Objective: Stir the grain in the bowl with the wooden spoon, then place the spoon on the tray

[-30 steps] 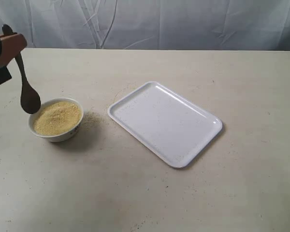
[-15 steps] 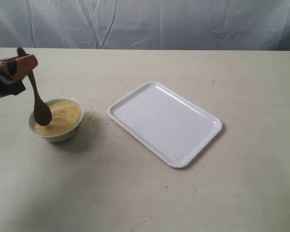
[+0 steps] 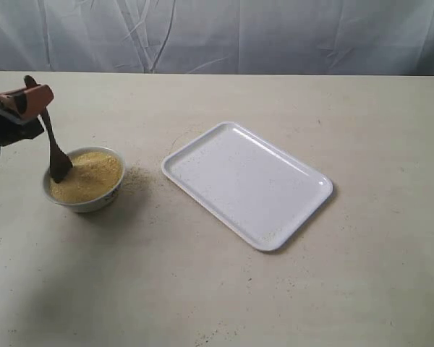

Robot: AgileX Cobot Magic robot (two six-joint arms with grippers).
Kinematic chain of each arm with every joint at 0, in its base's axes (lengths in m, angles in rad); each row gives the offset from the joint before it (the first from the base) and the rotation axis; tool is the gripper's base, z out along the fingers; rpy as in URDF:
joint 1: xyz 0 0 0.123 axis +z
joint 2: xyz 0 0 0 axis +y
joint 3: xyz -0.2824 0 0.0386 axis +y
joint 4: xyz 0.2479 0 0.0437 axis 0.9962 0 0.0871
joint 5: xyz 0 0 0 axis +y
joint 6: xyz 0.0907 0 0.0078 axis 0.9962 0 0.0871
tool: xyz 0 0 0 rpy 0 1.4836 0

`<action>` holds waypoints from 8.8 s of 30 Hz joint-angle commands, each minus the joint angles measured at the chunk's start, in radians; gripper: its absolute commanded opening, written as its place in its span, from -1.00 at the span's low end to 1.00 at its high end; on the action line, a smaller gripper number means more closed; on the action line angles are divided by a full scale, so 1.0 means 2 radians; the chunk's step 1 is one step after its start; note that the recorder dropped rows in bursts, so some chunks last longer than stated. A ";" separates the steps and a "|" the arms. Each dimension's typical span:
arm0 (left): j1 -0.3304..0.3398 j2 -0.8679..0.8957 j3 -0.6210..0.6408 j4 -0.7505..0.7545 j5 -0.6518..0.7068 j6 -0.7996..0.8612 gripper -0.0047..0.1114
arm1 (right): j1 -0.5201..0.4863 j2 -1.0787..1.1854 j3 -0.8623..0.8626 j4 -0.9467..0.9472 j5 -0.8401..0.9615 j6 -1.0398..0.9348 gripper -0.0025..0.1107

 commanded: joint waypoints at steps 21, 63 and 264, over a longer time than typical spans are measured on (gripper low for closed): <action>-0.019 -0.008 -0.037 0.050 -0.003 -0.034 -0.92 | 0.002 -0.003 0.002 -0.001 -0.004 -0.001 -0.96; -0.022 -0.022 -0.052 0.045 -0.003 -0.046 -0.92 | 0.002 -0.003 0.002 -0.001 -0.004 -0.001 -0.96; -0.221 -0.518 -0.032 -0.515 0.985 0.323 -0.92 | 0.002 -0.003 0.002 -0.001 -0.004 -0.001 -0.96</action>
